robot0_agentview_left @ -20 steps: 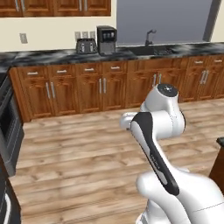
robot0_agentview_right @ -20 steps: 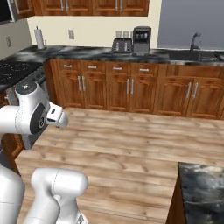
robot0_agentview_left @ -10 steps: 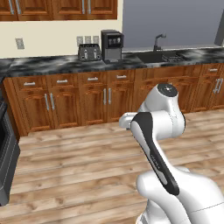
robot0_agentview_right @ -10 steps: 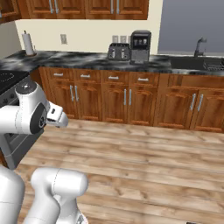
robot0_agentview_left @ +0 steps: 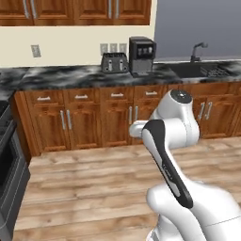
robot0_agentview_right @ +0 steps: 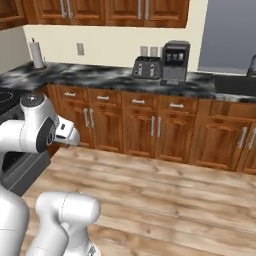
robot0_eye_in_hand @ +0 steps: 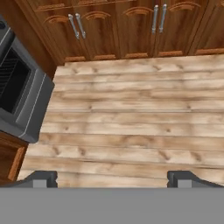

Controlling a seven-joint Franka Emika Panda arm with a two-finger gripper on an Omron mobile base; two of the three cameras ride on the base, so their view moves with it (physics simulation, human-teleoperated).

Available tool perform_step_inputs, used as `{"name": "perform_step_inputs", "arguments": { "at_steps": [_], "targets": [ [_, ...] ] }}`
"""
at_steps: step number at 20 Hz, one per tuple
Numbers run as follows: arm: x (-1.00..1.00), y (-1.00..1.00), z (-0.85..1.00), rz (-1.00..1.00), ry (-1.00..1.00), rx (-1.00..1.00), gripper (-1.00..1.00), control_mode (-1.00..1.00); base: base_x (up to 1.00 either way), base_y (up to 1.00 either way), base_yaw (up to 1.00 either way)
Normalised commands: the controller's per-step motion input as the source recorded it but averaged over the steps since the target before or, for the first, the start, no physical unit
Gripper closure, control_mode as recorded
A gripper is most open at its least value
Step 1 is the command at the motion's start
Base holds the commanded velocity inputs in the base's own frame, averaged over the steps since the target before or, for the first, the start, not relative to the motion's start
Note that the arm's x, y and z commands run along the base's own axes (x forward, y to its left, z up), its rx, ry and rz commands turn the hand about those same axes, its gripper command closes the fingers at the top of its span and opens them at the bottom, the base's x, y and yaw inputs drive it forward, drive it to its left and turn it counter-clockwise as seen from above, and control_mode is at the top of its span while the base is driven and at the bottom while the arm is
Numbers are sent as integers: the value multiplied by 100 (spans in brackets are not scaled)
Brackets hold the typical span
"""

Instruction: There is a wine glass and glass cup on the dining counter. Place the wine bottle next to the wine glass and the juice bottle next to the glass cup.

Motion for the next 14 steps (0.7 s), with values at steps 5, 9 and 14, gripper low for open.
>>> {"name": "perform_step_inputs", "arguments": {
  "at_steps": [5,9,14],
  "targets": [
    [0,0,0,0,0,0,-100,100,58,0,58],
    [0,0,0,0,0,0,-100,100,53,-4,69],
    [0,0,0,0,0,0,-100,100,57,-4,67]
  ]
}}
